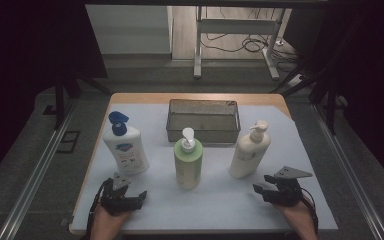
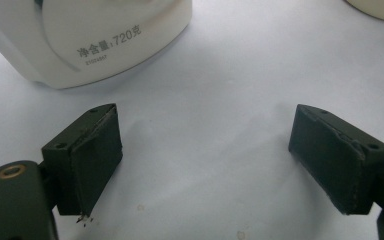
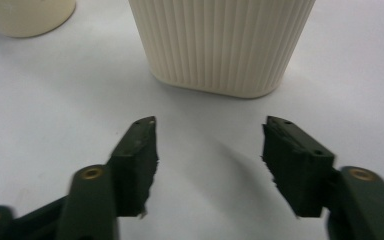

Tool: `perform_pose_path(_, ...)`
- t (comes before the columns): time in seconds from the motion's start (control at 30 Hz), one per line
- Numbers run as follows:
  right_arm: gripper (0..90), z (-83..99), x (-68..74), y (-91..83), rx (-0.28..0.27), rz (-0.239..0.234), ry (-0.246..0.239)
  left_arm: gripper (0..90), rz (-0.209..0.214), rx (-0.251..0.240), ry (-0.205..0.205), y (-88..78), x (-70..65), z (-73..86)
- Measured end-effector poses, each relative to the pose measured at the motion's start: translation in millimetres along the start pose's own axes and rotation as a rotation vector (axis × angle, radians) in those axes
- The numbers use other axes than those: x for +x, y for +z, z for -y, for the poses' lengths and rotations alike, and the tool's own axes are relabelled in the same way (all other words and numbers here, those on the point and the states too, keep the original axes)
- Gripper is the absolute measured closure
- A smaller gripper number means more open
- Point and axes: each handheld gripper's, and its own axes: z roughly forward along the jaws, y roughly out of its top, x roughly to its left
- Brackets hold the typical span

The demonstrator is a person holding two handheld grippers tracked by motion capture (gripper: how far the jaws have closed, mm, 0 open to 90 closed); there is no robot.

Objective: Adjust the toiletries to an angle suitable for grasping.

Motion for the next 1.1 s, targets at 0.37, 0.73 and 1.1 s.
perform_pose_path(0.37, 65.9, -10.0, -13.9, -2.9, -0.032, 0.000, 0.040, 13.5, 0.000, -0.001, 0.000, 0.0, 0.0, 0.1)
perform_pose_path(0.73, 87.1, -19.2, -19.4, 2.0, -0.032, 0.015, 0.038, 13.5, -0.001, -0.002, -0.001, 0.0, -0.1, 0.2)
perform_pose_path(1.1, 87.4, -25.3, -23.2, 16.6, -0.013, 0.031, 0.030, 13.5, 0.000, -0.001, -0.001, 0.0, -0.1, 0.2)
